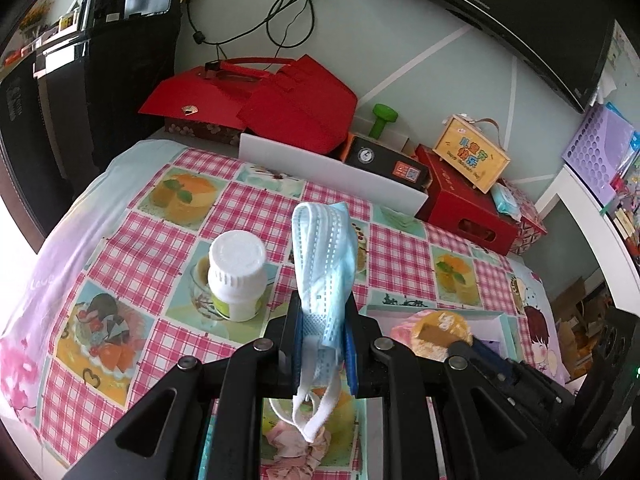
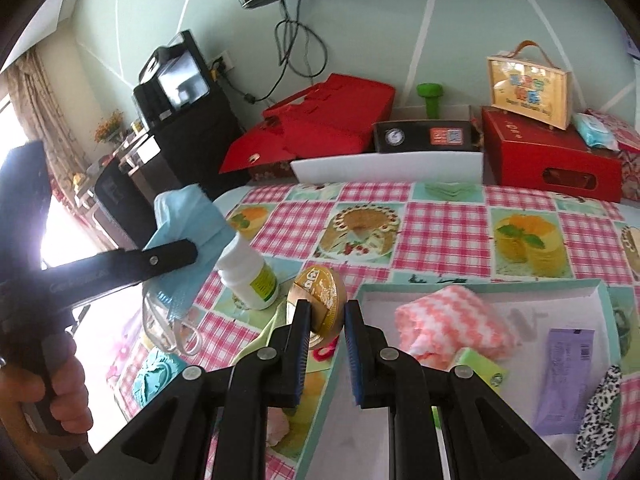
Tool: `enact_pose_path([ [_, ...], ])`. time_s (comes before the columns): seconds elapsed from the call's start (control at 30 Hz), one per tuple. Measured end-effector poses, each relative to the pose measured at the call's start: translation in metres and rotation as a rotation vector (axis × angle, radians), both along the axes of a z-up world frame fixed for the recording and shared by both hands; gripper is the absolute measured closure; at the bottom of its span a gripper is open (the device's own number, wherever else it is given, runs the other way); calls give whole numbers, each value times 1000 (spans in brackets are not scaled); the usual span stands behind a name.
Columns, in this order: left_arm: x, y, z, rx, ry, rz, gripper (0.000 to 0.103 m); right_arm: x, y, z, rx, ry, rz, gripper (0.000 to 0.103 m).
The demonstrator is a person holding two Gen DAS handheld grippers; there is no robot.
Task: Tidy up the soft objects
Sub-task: 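Carry the mask into the tray and open the left gripper while the right carries the gold packet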
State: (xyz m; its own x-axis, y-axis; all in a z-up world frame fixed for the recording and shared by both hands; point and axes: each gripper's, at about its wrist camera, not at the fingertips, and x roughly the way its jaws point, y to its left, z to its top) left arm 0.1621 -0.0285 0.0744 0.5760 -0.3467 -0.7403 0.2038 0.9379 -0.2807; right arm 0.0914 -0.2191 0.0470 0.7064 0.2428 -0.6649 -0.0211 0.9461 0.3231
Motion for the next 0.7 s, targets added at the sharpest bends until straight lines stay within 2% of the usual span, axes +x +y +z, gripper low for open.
enact_pose_path([
  [0.17,-5,-15,2,6,-6,-36,86,-10,-30,7,8,-17,-82,85],
  [0.4,-13,-57,-6,27,14,-145,86,-27,-85,11,24,-21,-231,85],
  [0.57,-16,-83,-19,39,51,-204,86,-39,-119,9,22,-11,-332,85],
  [0.7,-16,-94,-32,5,111,-236,86,-49,-142,4,22,6,-405,85],
])
